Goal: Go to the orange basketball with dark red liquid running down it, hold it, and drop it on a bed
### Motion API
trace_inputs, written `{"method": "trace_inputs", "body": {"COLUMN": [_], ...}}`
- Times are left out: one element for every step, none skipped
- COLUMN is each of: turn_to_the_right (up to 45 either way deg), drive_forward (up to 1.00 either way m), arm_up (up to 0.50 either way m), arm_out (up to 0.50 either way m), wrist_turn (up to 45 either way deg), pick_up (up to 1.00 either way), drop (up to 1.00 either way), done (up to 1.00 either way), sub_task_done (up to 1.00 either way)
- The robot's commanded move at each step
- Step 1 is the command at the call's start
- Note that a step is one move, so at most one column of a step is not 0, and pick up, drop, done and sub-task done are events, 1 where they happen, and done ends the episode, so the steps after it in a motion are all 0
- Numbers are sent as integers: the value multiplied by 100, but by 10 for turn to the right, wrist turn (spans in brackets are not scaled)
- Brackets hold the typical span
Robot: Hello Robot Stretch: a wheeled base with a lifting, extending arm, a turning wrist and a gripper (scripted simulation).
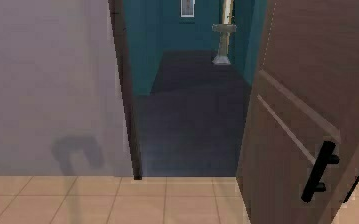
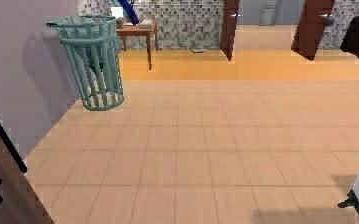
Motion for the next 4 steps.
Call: {"method": "trace_inputs", "body": {"turn_to_the_right": [30, 0, 0, 0], "drive_forward": [0, 100, 100, 100], "arm_up": [0, 0, 0, 0], "arm_out": [0, 0, 0, 0], "wrist_turn": [0, 0, 0, 0], "pick_up": [0, 0, 0, 0], "drop": [0, 0, 0, 0], "done": [0, 0, 0, 0], "sub_task_done": [0, 0, 0, 0]}}
